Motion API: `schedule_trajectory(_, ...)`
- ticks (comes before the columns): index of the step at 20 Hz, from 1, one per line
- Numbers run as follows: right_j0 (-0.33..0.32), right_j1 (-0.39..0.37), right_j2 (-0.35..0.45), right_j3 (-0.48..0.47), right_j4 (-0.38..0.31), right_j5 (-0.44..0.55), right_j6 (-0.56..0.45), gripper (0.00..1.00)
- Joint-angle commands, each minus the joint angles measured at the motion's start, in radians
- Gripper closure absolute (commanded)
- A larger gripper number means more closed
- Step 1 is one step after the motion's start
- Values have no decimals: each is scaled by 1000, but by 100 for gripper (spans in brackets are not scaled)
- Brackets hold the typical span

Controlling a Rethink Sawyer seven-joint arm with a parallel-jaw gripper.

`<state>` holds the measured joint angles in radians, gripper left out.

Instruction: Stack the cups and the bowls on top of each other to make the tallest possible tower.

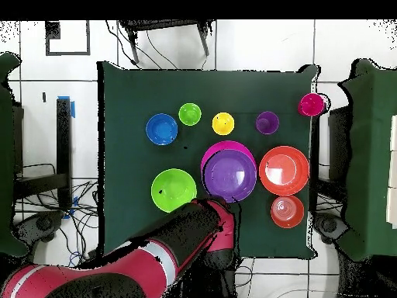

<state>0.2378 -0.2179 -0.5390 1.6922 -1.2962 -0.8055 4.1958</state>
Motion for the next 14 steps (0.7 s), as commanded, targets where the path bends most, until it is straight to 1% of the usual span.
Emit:
schedule_trajectory(1, -15, 28, 152, -24, 46, 86, -157, 100)
schedule_trajectory(4, -24, 18, 154, -23, 42, 62, -161, 100)
schedule_trajectory(7, -32, -10, 151, -11, 19, 20, -153, 100)
schedule_trajectory(10, -43, -58, 148, 3, -14, -43, -144, 100)
schedule_trajectory(14, -63, -92, 163, 15, -19, -98, -146, 100)
